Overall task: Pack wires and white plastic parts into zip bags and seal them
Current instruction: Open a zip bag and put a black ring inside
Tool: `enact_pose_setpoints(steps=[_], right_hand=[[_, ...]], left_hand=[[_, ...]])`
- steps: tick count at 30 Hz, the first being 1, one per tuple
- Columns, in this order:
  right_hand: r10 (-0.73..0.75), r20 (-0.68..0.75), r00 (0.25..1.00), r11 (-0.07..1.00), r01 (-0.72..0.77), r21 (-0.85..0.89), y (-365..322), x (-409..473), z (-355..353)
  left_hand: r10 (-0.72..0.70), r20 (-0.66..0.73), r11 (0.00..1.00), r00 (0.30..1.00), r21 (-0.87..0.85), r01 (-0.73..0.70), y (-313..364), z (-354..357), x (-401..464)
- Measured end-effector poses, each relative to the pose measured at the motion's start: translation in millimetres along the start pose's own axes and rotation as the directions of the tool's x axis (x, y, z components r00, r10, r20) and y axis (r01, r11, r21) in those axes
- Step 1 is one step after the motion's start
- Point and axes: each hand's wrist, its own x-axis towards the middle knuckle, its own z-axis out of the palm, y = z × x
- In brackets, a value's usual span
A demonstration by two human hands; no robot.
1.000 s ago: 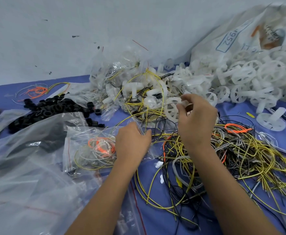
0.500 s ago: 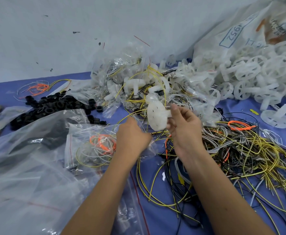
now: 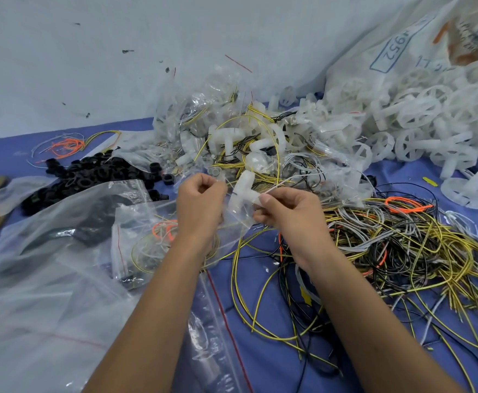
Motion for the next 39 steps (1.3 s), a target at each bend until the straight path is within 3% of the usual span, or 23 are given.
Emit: enact_pose_setpoints(steps=[4,9,11,15,19,23,28,35,39], right_hand=[[-0.053,0.089,0.995,0.954,0.077,-0.291,1,-2,-1],[-0.149,0.169,0.974,0.829,0.216,-0.516,2,-4,-1],[-0.168,0.220,0.961,0.827,0.259,-0.499,0,-5,1],[-0.110,0.329,0.938,0.951,0.195,-0.240,0,-5,2],[-0.110,0.319,0.941,0.972,0.170,-0.165,3,-7,2],[-0.136,0.298,0.945,0.983,0.167,-0.081,3,-6,4],[-0.245,0.318,0.916,0.943,0.301,-0.141,2,-9,13],[-0.161,0.496,0.853,0.954,0.264,-0.145,3,-18,12],[-0.152,0.430,0.890,0.950,0.252,-0.185,-2,-15,10]], left_hand=[[0.257,-0.032,0.958,0.966,0.137,-0.250,5,2,-4],[0.489,0.034,0.821,0.871,0.320,-0.473,10,4,-9],[0.564,0.100,0.741,0.819,0.376,-0.556,14,6,-12],[0.624,0.196,0.694,0.757,0.307,-0.651,19,16,-22],[0.636,0.242,0.702,0.733,0.213,-0.679,16,24,-31],[0.615,0.186,0.762,0.767,0.110,-0.638,20,27,-33],[0.570,0.157,0.818,0.807,-0.008,-0.576,23,33,-40],[0.583,0.105,0.807,0.806,0.045,-0.589,18,34,-37],[0.573,0.084,0.812,0.815,0.076,-0.579,11,36,-36]])
